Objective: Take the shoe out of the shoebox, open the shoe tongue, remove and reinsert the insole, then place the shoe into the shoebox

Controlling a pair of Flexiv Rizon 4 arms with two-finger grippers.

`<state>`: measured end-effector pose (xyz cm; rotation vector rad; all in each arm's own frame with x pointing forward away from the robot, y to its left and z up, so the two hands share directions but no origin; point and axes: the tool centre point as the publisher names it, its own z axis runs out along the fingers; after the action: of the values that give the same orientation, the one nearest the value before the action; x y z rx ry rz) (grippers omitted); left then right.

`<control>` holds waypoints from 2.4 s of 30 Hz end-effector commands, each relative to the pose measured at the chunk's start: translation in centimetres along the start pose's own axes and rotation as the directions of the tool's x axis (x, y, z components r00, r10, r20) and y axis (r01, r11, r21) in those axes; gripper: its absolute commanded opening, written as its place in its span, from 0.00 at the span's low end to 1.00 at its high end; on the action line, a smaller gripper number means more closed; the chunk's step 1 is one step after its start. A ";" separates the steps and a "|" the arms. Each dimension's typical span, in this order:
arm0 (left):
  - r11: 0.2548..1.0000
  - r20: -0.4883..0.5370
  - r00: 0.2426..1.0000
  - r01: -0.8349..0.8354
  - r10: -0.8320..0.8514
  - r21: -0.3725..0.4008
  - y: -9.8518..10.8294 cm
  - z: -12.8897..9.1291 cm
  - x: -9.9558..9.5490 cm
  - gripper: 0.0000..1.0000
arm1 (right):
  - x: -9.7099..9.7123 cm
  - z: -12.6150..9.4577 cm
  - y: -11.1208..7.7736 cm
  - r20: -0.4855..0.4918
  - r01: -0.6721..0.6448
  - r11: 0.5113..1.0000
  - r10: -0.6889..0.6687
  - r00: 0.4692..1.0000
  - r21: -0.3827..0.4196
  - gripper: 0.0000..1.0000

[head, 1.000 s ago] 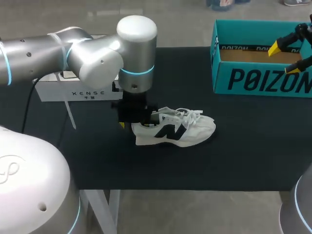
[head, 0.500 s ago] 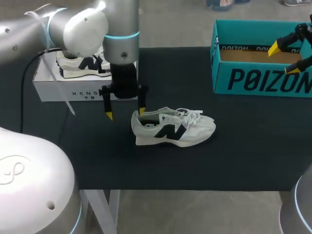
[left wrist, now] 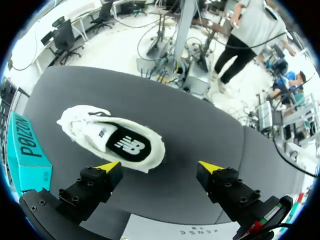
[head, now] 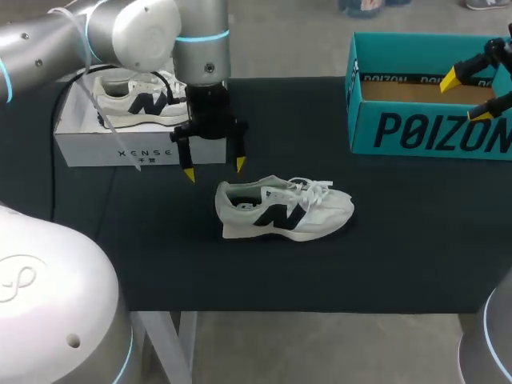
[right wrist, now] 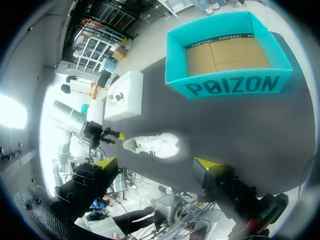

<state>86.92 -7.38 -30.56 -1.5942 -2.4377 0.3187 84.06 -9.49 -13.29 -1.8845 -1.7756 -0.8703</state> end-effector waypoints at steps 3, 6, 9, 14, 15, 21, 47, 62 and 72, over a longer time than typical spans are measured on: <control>0.824 0.490 0.683 0.547 -0.541 0.148 -0.3 -2.1 2.4 1.00 | 0.0 0.0 -0.1 0.003 -0.002 1.000 0.002 1.000 -0.001 1.00; 0.739 0.569 0.540 0.646 -0.620 0.191 -0.9 -2.2 2.9 1.00 | 0.0 0.0 -0.1 0.003 -0.002 1.000 0.002 1.000 -0.001 1.00; 0.612 0.645 0.334 0.745 -0.687 0.266 -1.6 -2.2 3.7 1.00 | 0.0 0.0 -0.1 0.003 -0.002 1.000 0.002 1.000 -0.001 1.00; 0.560 0.648 0.261 0.769 -0.715 0.308 -1.9 -1.9 4.0 1.00 | 0.0 0.0 -0.1 0.003 -0.002 1.000 0.002 1.000 -0.001 1.00; 0.560 0.648 0.261 0.769 -0.715 0.308 -1.9 -1.9 4.0 1.00 | 0.0 0.0 -0.1 0.003 -0.002 1.000 0.002 1.000 -0.001 1.00; 0.560 0.648 0.261 0.769 -0.715 0.308 -1.9 -1.9 4.0 1.00 | 0.0 0.0 -0.1 0.003 -0.002 1.000 0.002 1.000 -0.001 1.00; 0.228 0.296 0.021 0.689 -0.955 0.688 -3.3 0.5 4.3 1.00 | 0.0 0.0 -0.1 0.003 -0.002 1.000 0.002 1.000 -0.001 1.00; 0.401 0.258 0.311 0.624 -0.915 0.670 -3.9 1.7 5.8 1.00 | 0.0 0.0 -0.1 0.003 -0.002 1.000 0.002 1.000 -0.001 1.00; 0.456 0.324 0.322 0.596 -0.890 0.661 -3.9 3.0 5.9 1.00 | 0.0 0.0 -0.1 0.003 -0.002 1.000 0.002 1.000 -0.001 1.00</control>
<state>80.82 -3.39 -31.79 0.0777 -2.9161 1.2677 84.06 -9.49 -13.29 -1.8843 -1.7755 -0.8704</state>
